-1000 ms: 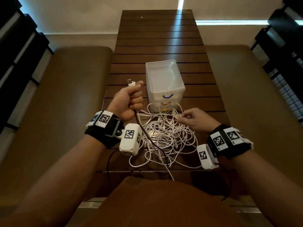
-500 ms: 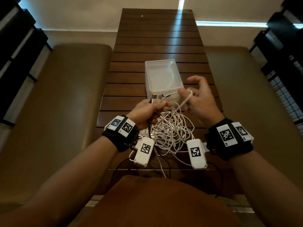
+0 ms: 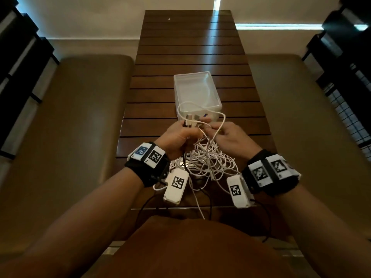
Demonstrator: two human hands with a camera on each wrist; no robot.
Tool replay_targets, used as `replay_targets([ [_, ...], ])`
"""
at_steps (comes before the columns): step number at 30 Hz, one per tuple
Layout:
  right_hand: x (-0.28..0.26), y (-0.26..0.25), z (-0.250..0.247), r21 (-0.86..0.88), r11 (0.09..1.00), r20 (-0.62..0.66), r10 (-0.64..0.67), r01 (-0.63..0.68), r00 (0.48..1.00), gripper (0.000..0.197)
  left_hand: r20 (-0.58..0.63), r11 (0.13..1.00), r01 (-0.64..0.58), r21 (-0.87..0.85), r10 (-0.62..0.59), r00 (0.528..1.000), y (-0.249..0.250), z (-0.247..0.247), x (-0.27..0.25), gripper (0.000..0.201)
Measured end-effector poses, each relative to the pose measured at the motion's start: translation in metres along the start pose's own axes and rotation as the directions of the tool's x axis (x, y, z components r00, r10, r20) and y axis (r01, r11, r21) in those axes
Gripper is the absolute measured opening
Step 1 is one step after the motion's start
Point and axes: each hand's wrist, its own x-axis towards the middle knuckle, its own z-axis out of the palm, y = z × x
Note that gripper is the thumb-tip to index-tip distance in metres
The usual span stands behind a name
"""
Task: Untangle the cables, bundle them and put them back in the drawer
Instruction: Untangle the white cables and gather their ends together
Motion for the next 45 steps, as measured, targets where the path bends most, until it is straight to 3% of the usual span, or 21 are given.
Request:
replay_targets([
  [2,0.000,-0.004,-0.003,-0.344,0.937,-0.128,-0.109,0.059,0.986,0.024,-0.055,1.000,-0.021,-0.010,0.020,0.998,-0.005,0.005,0.002,0.049],
  [3,-0.001,-0.006,-0.004,-0.371,0.923,-0.171,-0.178,0.104,0.969,0.023,-0.072,0.999,-0.031,-0.026,0.029,0.997,-0.006,0.009,0.004,0.044],
  [6,0.001,-0.005,-0.007,-0.057,0.964,-0.259,-0.265,0.259,0.929,0.019,-0.125,0.998,-0.020,-0.060,0.012,0.992,-0.007,0.017,0.009,0.022],
  [9,0.004,-0.001,-0.013,0.164,0.941,-0.297,-0.239,0.296,0.925,0.015,-0.137,0.998,0.015,-0.061,-0.024,0.990,-0.010,0.020,0.012,0.022],
  [12,0.002,-0.006,-0.016,0.377,0.858,-0.307,-0.239,0.348,0.921,0.014,-0.083,0.991,0.116,0.073,-0.110,0.991,-0.016,0.020,0.012,0.018],
  [16,-0.002,-0.014,-0.019,0.539,0.711,-0.470,-0.191,0.452,0.862,0.016,-0.110,0.951,0.177,0.254,-0.153,0.982,-0.022,0.014,0.010,0.013],
  [18,-0.006,-0.010,-0.016,0.614,0.683,-0.435,-0.126,0.396,0.892,0.026,-0.102,0.958,0.110,0.266,-0.086,0.991,-0.021,0.013,0.009,0.009],
  [19,-0.009,-0.008,-0.012,0.609,0.719,-0.377,-0.109,0.335,0.920,0.029,-0.082,0.960,0.066,0.273,-0.045,0.996,-0.018,0.013,0.008,0.011],
  [22,-0.014,0.012,0.006,0.367,0.907,-0.180,-0.148,0.206,0.972,0.033,-0.072,0.958,-0.016,0.285,0.038,0.997,-0.013,0.011,0.006,0.019],
  [25,-0.014,0.039,0.023,0.267,0.959,-0.102,-0.067,0.092,0.993,0.033,-0.132,0.968,-0.033,0.248,0.068,0.989,-0.009,0.012,0.004,0.020],
  [27,-0.013,0.053,0.029,0.221,0.975,-0.080,-0.014,0.032,0.997,0.028,-0.125,0.969,-0.057,0.238,0.089,0.988,-0.006,0.013,0.002,0.022],
  [31,-0.009,0.079,0.019,-0.078,0.996,-0.078,0.042,-0.048,0.996,0.014,-0.162,0.989,-0.109,0.101,0.125,0.979,-0.005,0.005,0.002,0.019],
  [35,-0.008,0.105,0.008,-0.035,0.971,-0.013,0.237,-0.237,0.971,0.028,-0.276,0.989,-0.144,-0.018,0.133,0.952,-0.002,-0.005,0.001,0.019],
  [37,-0.009,0.100,0.007,0.045,0.973,0.022,0.225,-0.226,0.974,0.041,-0.268,0.990,-0.143,-0.014,0.134,0.954,-0.005,-0.008,0.004,0.020],
  [40,-0.011,0.076,0.009,0.223,0.971,-0.013,0.092,-0.087,0.996,0.054,-0.187,0.989,-0.142,0.044,0.148,0.971,-0.007,-0.008,0.004,0.022],
  [42,-0.008,0.060,0.013,0.223,0.974,-0.098,-0.008,0.030,0.995,0.045,-0.122,0.987,-0.141,0.075,0.150,0.981,-0.005,-0.004,0.003,0.023],
  [45,-0.002,0.042,0.019,0.218,0.966,-0.104,-0.121,0.141,0.987,0.014,-0.071,0.982,-0.148,0.119,0.158,0.985,0.000,0.006,0.002,0.022],
])
